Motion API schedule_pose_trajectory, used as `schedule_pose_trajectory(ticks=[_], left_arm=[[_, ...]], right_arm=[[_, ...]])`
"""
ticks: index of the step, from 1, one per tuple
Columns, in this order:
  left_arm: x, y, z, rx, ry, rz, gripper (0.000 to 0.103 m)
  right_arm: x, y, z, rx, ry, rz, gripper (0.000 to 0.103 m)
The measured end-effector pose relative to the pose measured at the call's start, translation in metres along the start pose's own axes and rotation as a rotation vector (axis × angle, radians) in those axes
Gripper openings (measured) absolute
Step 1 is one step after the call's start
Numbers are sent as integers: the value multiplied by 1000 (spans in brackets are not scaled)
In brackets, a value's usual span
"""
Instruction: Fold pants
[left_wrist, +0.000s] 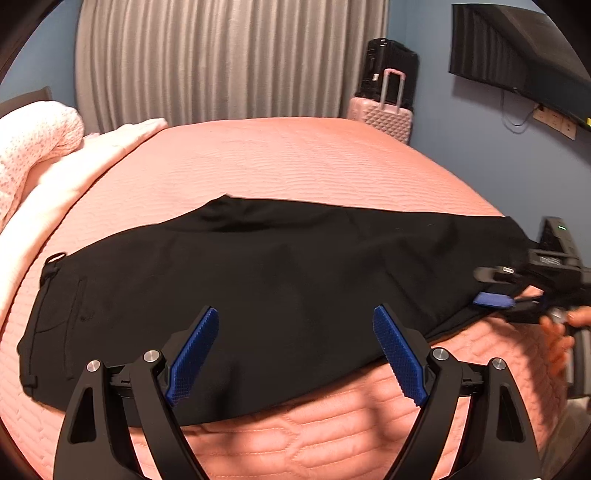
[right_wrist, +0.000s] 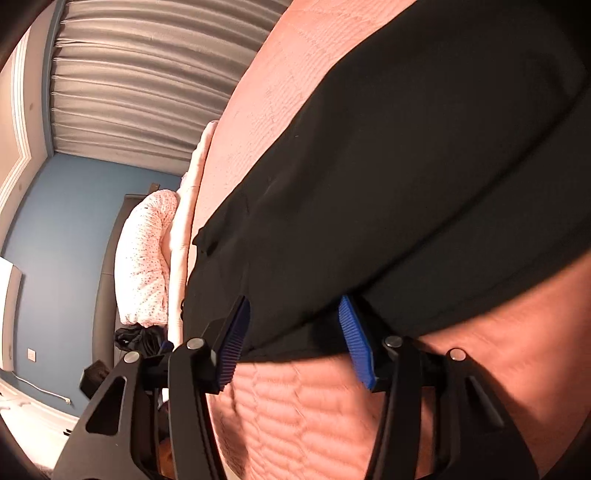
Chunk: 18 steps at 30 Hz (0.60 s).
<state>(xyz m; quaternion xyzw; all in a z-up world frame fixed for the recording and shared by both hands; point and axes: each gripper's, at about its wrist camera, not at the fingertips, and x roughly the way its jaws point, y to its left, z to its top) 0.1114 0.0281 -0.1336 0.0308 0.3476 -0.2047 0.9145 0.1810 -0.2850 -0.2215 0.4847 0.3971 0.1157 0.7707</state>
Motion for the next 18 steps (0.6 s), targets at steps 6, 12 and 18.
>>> schedule_pose_trajectory(ticks=[6, 12, 18], left_arm=[[-7, -26, 13, 11, -20, -62, 84], [-14, -39, 26, 82, -20, -52, 84], [21, -15, 36, 126, 79, 106, 85]], right_arm=[[5, -8, -5, 52, -50, 17, 3], [-27, 15, -45, 16, -142, -17, 3], [-42, 5, -47, -33, -39, -158, 28]])
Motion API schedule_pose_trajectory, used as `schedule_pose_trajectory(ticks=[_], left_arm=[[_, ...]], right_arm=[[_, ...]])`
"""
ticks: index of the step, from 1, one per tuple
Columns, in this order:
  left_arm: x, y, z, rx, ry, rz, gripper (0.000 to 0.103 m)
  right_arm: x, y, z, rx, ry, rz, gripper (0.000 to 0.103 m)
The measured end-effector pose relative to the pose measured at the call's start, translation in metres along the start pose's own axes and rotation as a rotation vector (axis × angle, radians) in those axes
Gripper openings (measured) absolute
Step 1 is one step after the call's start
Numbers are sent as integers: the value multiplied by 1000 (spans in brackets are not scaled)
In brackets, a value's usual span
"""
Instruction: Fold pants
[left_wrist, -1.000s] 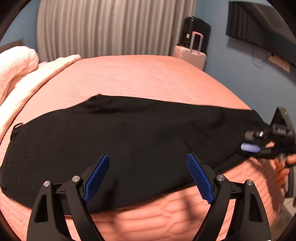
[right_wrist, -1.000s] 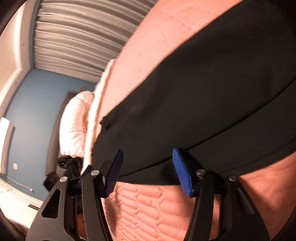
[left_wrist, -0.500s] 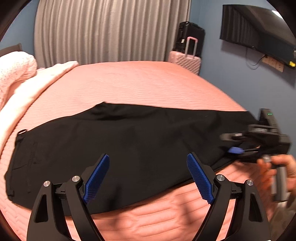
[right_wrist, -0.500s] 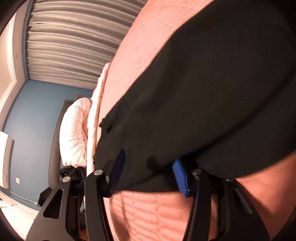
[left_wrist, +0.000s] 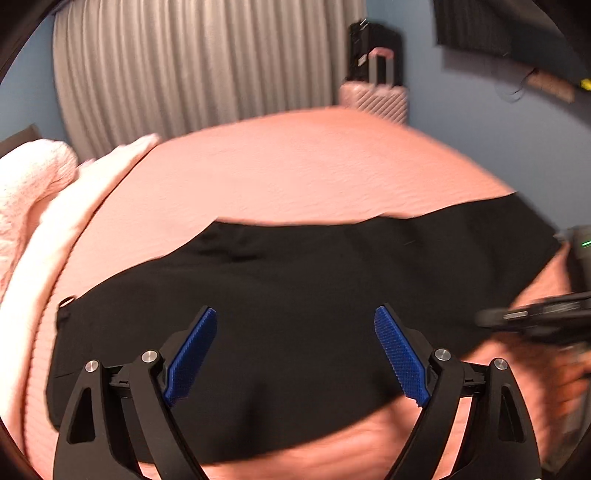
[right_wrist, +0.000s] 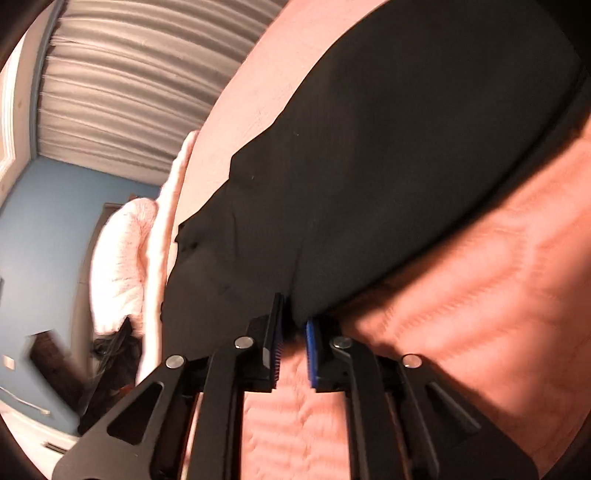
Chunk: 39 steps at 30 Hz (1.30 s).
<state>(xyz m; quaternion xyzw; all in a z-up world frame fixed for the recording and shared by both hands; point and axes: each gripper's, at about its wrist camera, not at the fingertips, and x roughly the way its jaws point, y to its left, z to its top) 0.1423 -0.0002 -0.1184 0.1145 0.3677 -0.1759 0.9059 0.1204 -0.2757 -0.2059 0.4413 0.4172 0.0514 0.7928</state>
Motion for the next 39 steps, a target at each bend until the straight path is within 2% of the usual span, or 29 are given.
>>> schedule_pose_trajectory(ticks=[1, 2, 3, 4, 6, 9, 10, 11, 13, 14, 17, 19, 20, 21, 25, 26, 29, 30, 31, 32, 33, 35, 36, 37, 38, 39], left_arm=[[5, 5, 1, 3, 4, 9, 85], [6, 7, 0, 13, -4, 19, 85], [10, 8, 1, 28, -4, 26, 85], [17, 7, 1, 42, 8, 21, 85], [37, 6, -2, 42, 54, 12, 85], [46, 8, -12, -41, 85, 13, 85], [46, 7, -14, -64, 94, 17, 85], [45, 7, -17, -79, 100, 22, 85], [45, 8, -23, -113, 128, 47, 85], [45, 8, -26, -117, 139, 75, 85], [47, 8, -33, -88, 167, 145, 85], [52, 8, -37, -62, 197, 173, 85], [54, 9, -38, -74, 207, 175, 85], [54, 9, -38, -87, 210, 171, 85], [49, 11, -34, -123, 215, 179, 85], [47, 12, -32, -128, 214, 177, 85], [41, 12, -26, -139, 197, 170, 85], [41, 13, -24, -141, 193, 166, 85], [40, 13, -22, -146, 192, 168, 85], [38, 13, -19, -148, 192, 164, 85], [36, 13, -16, -150, 190, 153, 85], [31, 15, -8, -144, 183, 172, 85], [28, 16, -6, -146, 180, 175, 85], [26, 19, -3, -162, 178, 185, 85], [24, 21, 0, -176, 175, 190, 85], [21, 23, 1, -189, 171, 189, 85]], right_arm=[[-20, -2, 2, -25, -24, -17, 39], [-44, -7, 6, -61, -63, -41, 42], [-69, -14, 15, -101, -104, -102, 57], [-93, -21, 26, -129, -151, -154, 66], [-130, -36, 57, -187, -229, -244, 68], [-160, -59, 119, -295, -304, -355, 68], [-168, -78, 148, -283, -327, -440, 69], [-170, -88, 163, -275, -328, -462, 70], [-178, -118, 187, -233, -328, -565, 69], [-178, -128, 191, -226, -298, -546, 69], [-175, -140, 189, -241, -219, -496, 63], [-170, -139, 181, -307, -184, -506, 39], [-166, -135, 180, -350, -172, -534, 33], [-169, -136, 179, -379, -166, -539, 17], [-210, -131, 166, -358, -217, -450, 10], [-216, -130, 160, -357, -226, -451, 10], [-206, -156, 152, -319, -156, -488, 10], [-206, -156, 152, -319, -156, -488, 13], [-205, -165, 153, -275, -180, -522, 27], [-208, -157, 152, -268, -222, -579, 34], [-208, -157, 152, -268, -222, -579, 34], [-219, -117, 139, -365, -342, -684, 37], [-220, -98, 132, -416, -387, -713, 57], [-219, -77, 122, -465, -429, -735, 67], [-215, -55, 111, -499, -457, -734, 67], [-201, -26, 95, -543, -448, -678, 67]])
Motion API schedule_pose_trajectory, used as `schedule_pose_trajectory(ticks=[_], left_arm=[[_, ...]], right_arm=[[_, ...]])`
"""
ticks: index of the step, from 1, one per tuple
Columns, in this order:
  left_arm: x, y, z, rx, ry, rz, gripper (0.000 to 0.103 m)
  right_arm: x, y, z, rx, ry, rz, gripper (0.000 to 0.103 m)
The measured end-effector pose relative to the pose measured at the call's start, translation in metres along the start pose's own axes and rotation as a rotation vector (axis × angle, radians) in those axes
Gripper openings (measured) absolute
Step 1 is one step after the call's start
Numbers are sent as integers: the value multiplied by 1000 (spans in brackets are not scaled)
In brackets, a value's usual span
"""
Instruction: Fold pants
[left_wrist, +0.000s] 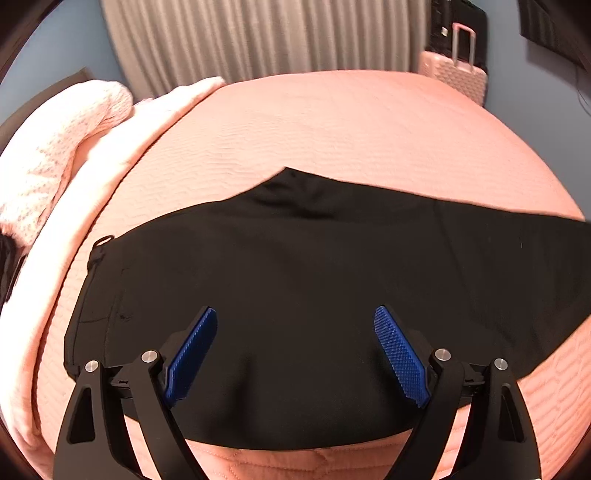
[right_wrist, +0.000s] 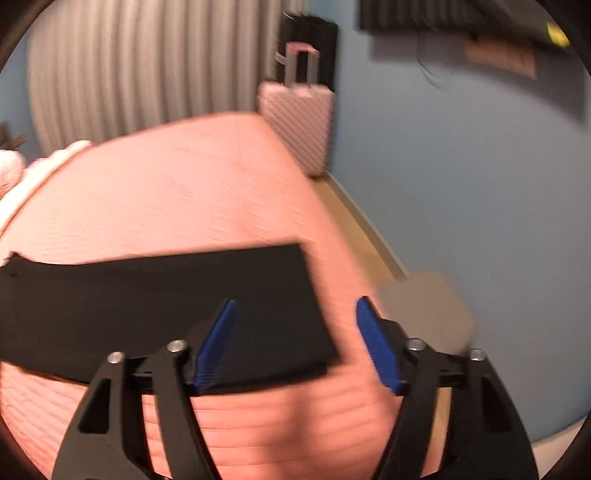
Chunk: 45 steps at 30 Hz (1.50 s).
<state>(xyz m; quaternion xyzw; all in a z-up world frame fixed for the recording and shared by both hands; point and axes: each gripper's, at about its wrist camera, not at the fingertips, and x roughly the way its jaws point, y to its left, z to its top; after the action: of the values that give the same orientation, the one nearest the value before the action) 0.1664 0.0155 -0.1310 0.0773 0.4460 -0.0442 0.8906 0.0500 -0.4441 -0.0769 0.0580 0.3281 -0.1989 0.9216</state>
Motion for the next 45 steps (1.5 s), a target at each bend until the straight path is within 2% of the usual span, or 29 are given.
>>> schedule_pose_trajectory(ticks=[2, 4, 5, 7, 9, 10, 13, 15, 17, 20, 22, 26, 29, 30, 31, 34, 36, 38, 40, 43, 45], left_arm=[[-6, 6, 2, -31, -11, -17, 85], [-14, 9, 4, -21, -28, -15, 85], [-18, 10, 5, -4, -36, -5, 85], [-26, 13, 6, 22, -47, 1, 85], [-37, 25, 7, 22, -59, -15, 85], [-42, 34, 8, 17, -64, -17, 85], [-54, 64, 10, 1, -73, -20, 85], [-61, 85, 9, -3, -83, -29, 85], [-64, 101, 8, 7, -83, -23, 85], [-65, 121, 5, 11, -82, -21, 85], [-63, 132, 2, -2, -85, -30, 85], [-61, 148, -2, -48, -95, -41, 85], [-60, 156, -7, -71, -99, -48, 85], [-60, 159, -8, -75, -100, -52, 85], [-59, 160, -9, -77, -98, -55, 85], [-59, 163, -12, -67, -96, -56, 85], [-60, 166, -13, -65, -99, -58, 85], [-61, 169, -14, -64, -100, -57, 85], [-63, 172, -15, -61, -103, -57, 85], [-63, 176, -15, -50, -97, -52, 85], [-64, 178, -15, -36, -92, -51, 85]], right_arm=[[-12, 61, -1, -75, -16, 106, 67], [-17, 156, -15, -174, 37, 287, 66], [-18, 181, -22, -184, 50, 348, 66], [-23, 265, -44, -201, 120, 546, 65], [-27, 322, -61, -197, 168, 678, 59], [-27, 351, -69, -187, 194, 708, 56], [-13, 399, -89, -123, 298, 740, 51], [0, 421, -105, -81, 374, 733, 51], [5, 435, -115, -93, 402, 714, 51], [8, 446, -122, -92, 408, 700, 51], [4, 450, -126, -44, 433, 706, 51], [12, 473, -119, -15, 395, 643, 52], [10, 479, -122, 3, 381, 609, 39], [10, 478, -123, 16, 379, 593, 31], [10, 477, -125, 30, 381, 582, 19], [10, 476, -129, 83, 396, 583, 10], [6, 477, -133, 119, 416, 605, 10], [7, 480, -142, 188, 494, 688, 12], [6, 488, -150, 234, 547, 732, 13], [9, 502, -150, 257, 525, 746, 22], [18, 511, -146, 279, 517, 741, 23]])
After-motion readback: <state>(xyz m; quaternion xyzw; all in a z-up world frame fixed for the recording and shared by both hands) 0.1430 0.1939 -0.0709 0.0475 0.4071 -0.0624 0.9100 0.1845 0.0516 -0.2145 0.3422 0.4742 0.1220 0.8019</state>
